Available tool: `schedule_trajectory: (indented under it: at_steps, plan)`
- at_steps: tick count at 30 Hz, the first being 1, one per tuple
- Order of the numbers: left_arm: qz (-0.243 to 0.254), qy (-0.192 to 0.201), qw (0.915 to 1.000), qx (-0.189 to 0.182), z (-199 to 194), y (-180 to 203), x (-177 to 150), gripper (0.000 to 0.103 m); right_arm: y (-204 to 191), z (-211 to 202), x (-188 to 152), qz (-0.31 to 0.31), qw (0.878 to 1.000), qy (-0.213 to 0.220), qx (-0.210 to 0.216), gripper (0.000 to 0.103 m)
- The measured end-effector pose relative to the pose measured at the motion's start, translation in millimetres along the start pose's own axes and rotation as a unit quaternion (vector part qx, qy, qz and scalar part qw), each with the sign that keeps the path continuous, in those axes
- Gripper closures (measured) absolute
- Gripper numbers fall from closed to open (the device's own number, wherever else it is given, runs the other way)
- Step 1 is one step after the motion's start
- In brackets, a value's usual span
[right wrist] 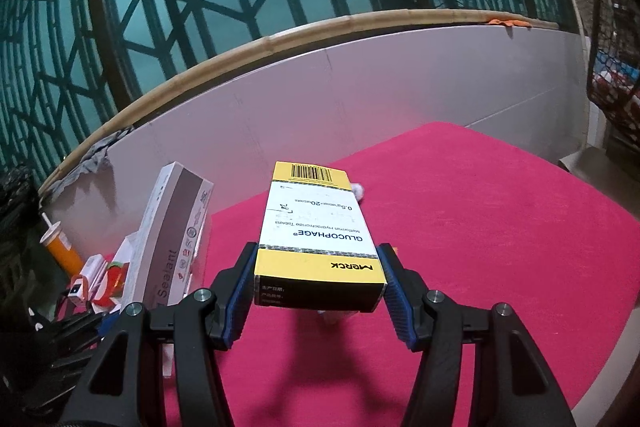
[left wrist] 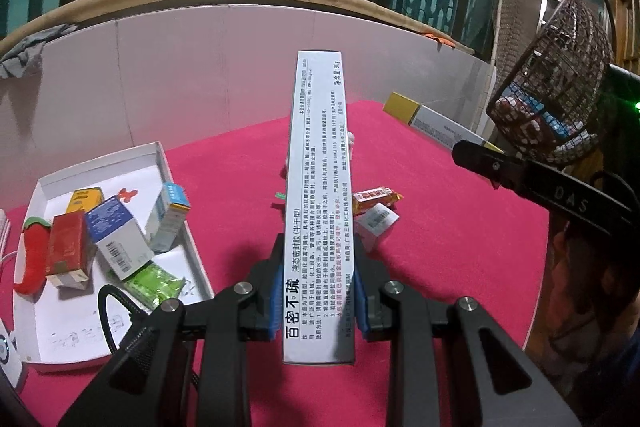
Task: Organize objects
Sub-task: 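Carry the sealant box and GLUCOPHAGE box over the white tray with both grippers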
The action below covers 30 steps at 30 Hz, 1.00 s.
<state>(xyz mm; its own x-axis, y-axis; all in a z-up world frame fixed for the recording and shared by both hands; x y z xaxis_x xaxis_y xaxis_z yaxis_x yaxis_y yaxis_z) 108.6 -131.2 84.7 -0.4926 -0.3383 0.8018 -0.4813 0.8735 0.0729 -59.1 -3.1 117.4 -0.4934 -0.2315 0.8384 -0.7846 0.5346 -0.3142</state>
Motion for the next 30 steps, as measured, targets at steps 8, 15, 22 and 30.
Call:
schedule_trajectory:
  at_steps: [8,15,22,30]
  plan:
    - [-0.015,0.013,0.9997,0.014,-11,-17,-2,0.076,-24,4,-3,-0.021,1.0,-0.008,0.015,0.04]
    - [-0.034,0.02,0.999,0.023,-20,-36,-6,0.076,-45,8,-5,-0.036,0.999,-0.013,0.026,0.04]
    - [-0.058,0.028,0.9973,0.036,-30,-58,-12,0.076,-71,16,-6,-0.053,0.998,-0.022,0.039,0.04]
    - [-0.089,0.034,0.9941,0.052,-41,-89,-20,0.076,-109,27,-12,-0.087,0.994,-0.03,0.06,0.04]
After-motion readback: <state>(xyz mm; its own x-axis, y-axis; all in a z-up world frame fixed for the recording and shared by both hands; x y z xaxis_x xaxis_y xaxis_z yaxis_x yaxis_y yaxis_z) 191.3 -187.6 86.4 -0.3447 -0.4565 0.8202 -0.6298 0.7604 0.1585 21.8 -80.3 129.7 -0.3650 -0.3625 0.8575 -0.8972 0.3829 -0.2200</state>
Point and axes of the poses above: each gripper's, at about its wrist camera, not at the fingertips, and z roughly the way its jaws point, y to its right, x to its top, the point moved 3 cm from there along z, roughly the way its jaws point, and after that the axes turned 5 degrees about x, right-handed, at the moved point
